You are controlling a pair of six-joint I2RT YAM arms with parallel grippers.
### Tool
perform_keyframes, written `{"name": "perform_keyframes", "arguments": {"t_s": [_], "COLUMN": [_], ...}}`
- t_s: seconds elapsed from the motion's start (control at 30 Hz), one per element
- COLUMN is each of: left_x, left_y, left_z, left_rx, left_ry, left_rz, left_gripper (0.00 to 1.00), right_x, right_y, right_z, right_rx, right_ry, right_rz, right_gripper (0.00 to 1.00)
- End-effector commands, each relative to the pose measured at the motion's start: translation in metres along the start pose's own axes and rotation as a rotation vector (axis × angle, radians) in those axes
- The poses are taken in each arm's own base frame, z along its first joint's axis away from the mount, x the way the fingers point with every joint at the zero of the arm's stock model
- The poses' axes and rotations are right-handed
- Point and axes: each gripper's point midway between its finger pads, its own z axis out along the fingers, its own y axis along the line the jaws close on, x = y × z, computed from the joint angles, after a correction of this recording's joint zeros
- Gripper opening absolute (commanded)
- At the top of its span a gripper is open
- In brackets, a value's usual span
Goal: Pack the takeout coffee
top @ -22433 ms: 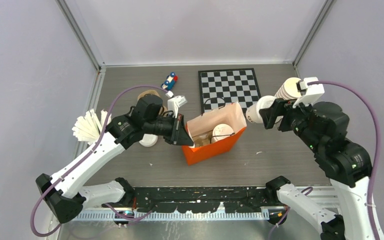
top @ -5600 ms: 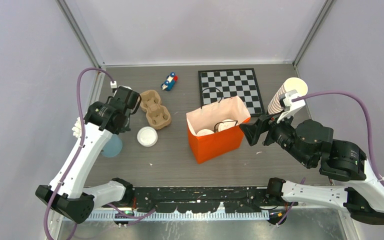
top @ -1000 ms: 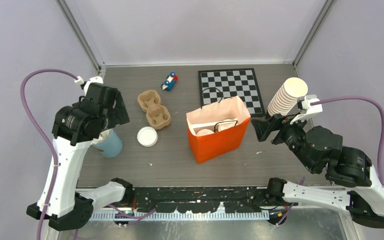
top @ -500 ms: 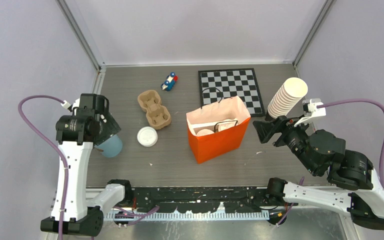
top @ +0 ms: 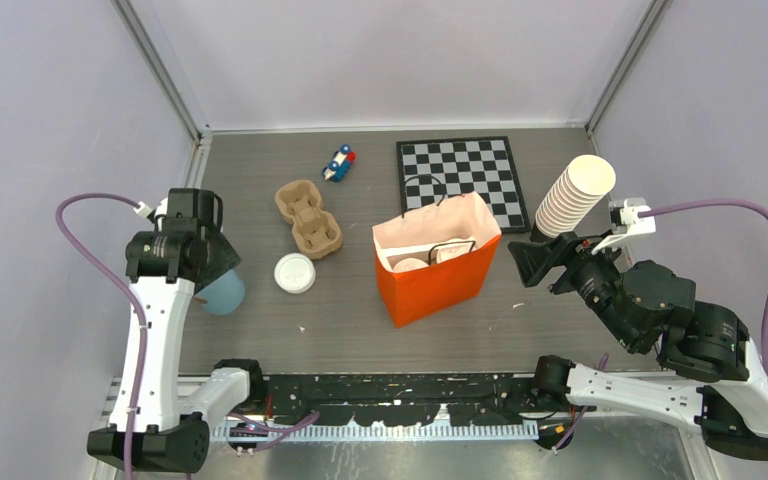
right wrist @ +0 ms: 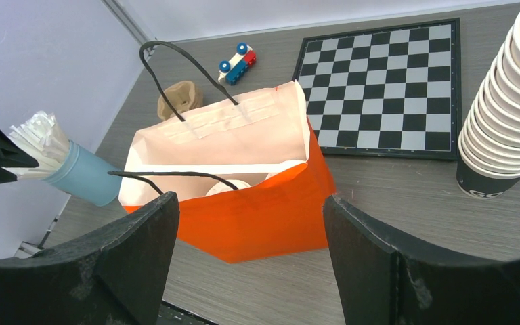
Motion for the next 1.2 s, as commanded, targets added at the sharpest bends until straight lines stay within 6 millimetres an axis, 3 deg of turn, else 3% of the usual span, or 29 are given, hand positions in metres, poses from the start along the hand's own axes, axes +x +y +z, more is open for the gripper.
{"name": "perform_keyframes", "arguments": {"t_s": [0.0, 0.4, 0.87, 1.17], "left_x": [-0.019, -0.03, -0.023, -0.03], "left_y": [0.0, 0.015, 0.021, 0.03], "left_z": [0.005, 0.016, 0.035, 0.035], "left_rx": [-0.004, -0.088, -0.131, -0.181], "left_ry": [-0.096, -0.145, -0.141, -0.173], "left_rz": [-0.053, -0.057, -0.064, -0.047], "left_gripper": [0.55, 0.5, 0.44, 0.48], "right_x": [-0.011, -0.014, -0.015, -0.016], "right_y": [0.002, -0.006, -0.011, -0.014], "right_z": [0.002, -0.002, -0.005, -0.006], "right_rx": [0.005, 0.023, 0.03, 0.04], "right_ry": [-0.042, -0.064, -0.075, -0.083], "right_rz": [0.031, 0.045, 0.052, 0.045], "right_gripper": [0.82, 0.82, 0.82, 0.82]}}
